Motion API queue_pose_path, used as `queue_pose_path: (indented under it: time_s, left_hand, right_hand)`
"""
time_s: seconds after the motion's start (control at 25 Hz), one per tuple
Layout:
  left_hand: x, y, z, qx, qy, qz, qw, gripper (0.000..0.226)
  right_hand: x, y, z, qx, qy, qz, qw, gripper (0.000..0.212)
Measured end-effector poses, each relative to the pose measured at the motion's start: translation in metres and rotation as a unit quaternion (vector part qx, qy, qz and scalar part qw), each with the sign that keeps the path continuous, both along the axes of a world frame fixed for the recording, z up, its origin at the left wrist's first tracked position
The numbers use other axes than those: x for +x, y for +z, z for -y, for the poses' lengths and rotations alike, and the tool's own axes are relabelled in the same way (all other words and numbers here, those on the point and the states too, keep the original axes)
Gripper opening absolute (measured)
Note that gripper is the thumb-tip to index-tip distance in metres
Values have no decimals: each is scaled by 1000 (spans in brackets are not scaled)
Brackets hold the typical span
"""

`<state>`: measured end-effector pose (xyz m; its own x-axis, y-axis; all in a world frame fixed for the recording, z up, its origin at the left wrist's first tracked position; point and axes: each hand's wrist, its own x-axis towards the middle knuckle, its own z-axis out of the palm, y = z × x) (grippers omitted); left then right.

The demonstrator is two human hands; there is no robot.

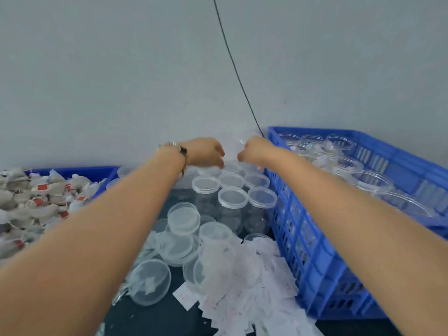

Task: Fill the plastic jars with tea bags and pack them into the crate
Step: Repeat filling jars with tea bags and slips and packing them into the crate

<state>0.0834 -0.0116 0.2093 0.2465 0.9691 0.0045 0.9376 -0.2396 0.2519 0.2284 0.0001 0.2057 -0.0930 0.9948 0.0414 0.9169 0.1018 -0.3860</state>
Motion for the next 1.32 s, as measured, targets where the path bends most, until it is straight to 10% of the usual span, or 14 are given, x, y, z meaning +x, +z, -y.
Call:
queue_pose_path:
  time_s: [0.16, 0.32, 0.6, 1.08, 1.32]
  left_hand:
    - [1, -75, -45, -60, 39, 177, 982, 72]
    - [25, -121, -106, -101, 40, 327, 939, 88]
    - [63, -121, -208, -81, -6, 512, 855, 97]
    - [20, -58, -108, 180, 6, 591, 786, 62]
    - [-21, -65, 42, 222, 87, 477, 846, 84]
  right_hand:
    - [0, -63, -48, -12, -143, -136, 980, 32]
    - [8, -112, -109, 84, -258, -384, 882, 40]
    - [15, -123, -198, 136, -244, -571, 772, 44]
    - [-46, -53, -85, 181, -128, -577, 786, 44]
    - [-54, -21, 42, 115, -22, -468, 876, 56]
